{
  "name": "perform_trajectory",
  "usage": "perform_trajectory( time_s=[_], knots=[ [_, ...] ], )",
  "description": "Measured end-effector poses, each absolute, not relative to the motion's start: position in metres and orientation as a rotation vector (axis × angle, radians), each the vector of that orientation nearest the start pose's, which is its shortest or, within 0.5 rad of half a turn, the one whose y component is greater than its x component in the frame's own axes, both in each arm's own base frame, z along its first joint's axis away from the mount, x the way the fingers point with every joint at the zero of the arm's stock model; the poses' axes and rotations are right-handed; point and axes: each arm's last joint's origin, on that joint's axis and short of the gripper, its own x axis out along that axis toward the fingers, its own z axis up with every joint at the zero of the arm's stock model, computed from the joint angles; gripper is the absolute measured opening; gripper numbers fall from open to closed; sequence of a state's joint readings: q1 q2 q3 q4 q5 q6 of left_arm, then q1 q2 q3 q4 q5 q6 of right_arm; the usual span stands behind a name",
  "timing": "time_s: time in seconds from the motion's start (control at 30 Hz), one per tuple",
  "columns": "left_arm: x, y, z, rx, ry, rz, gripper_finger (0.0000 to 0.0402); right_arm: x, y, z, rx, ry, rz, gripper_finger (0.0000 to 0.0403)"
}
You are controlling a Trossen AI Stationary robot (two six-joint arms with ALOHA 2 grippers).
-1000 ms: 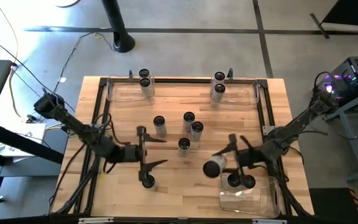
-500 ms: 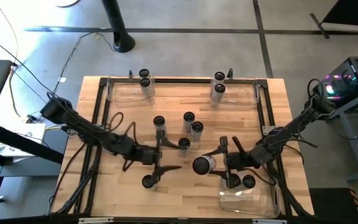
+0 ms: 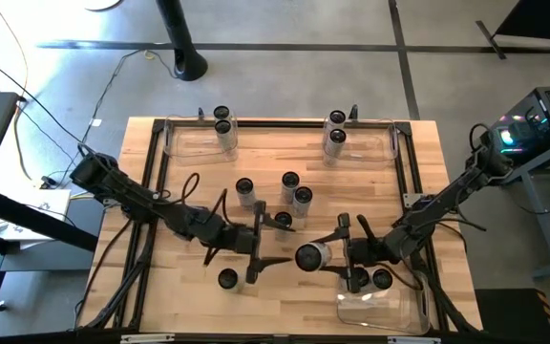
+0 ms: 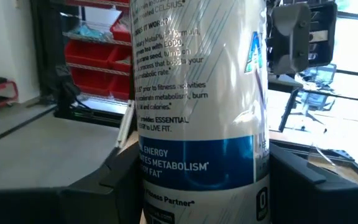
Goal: Sort soda cans
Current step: Move the white-blue soda can to the middle left on the table
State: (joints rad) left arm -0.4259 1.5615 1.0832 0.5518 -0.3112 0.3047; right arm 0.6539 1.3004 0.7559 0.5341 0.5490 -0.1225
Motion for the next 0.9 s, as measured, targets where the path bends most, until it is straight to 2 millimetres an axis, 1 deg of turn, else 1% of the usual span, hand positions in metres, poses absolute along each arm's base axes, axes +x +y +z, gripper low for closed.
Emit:
perform_trajectory(
  time_s=[0.13, 0.27, 0.37, 0.5, 0.77, 0.9],
  knots=[
    [0.333, -0.133, 0.311, 0.229, -0.052, -0.178, 0.032, 0.238, 0.16, 0.279, -0.135, -0.007, 0.09, 0.0233],
    [0.334, -0.131, 0.312, 0.197, -0.07, -0.236, 0.033, 0.243, 0.157, 0.275, -0.136, 0.001, 0.071, 0.0233],
    [0.334, -0.131, 0.315, 0.187, -0.095, -0.223, 0.0331, 0.247, 0.152, 0.274, -0.129, 0.005, 0.052, 0.0233],
    [0.334, -0.13, 0.321, 0.144, -0.157, -0.166, 0.0331, 0.251, 0.145, 0.274, -0.115, 0.009, 0.031, 0.0233],
    [0.348, -0.132, 0.307, 0.131, -0.176, -0.129, 0.0331, 0.256, 0.137, 0.272, -0.125, 0.025, 0.007, 0.0233],
    [0.355, -0.131, 0.307, 0.131, -0.175, -0.12, 0.0331, 0.257, 0.135, 0.272, -0.124, 0.027, -0.002, 0.0233]
  ],
)
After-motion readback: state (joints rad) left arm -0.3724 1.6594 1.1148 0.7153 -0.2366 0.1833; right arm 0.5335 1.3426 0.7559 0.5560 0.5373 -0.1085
